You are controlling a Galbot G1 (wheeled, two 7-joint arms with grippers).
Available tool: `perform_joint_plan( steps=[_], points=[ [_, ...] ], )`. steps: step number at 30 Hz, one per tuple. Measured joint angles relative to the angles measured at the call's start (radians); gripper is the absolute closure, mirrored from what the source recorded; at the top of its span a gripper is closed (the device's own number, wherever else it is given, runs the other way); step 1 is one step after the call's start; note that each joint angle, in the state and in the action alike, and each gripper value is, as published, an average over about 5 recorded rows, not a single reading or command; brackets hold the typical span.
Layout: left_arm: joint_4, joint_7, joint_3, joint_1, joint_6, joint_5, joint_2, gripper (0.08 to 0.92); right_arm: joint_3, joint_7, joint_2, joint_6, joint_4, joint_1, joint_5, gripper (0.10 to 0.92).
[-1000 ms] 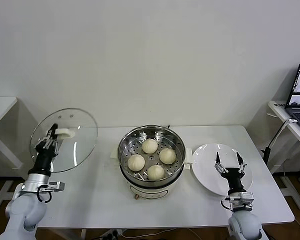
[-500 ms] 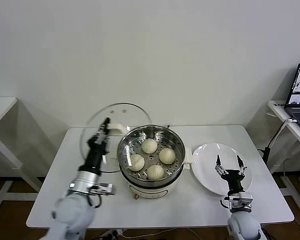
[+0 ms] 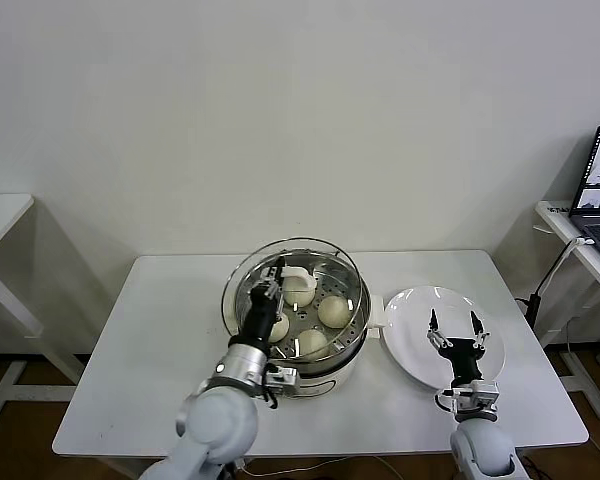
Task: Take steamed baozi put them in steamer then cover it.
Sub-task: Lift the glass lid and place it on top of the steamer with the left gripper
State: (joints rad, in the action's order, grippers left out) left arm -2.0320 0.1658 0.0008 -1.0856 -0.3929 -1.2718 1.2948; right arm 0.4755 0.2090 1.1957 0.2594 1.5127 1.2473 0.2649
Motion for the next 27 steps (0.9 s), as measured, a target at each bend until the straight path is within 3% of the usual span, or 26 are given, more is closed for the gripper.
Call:
perform_joint_plan(
  steps=[27],
  points=[
    [0.165,0.041,0.082,0.081,-0.033,-0.144,0.068,0.812,-0.003,0.0,0.004,-0.003,-0.019,-0.011,-0.018,0.203]
  ],
)
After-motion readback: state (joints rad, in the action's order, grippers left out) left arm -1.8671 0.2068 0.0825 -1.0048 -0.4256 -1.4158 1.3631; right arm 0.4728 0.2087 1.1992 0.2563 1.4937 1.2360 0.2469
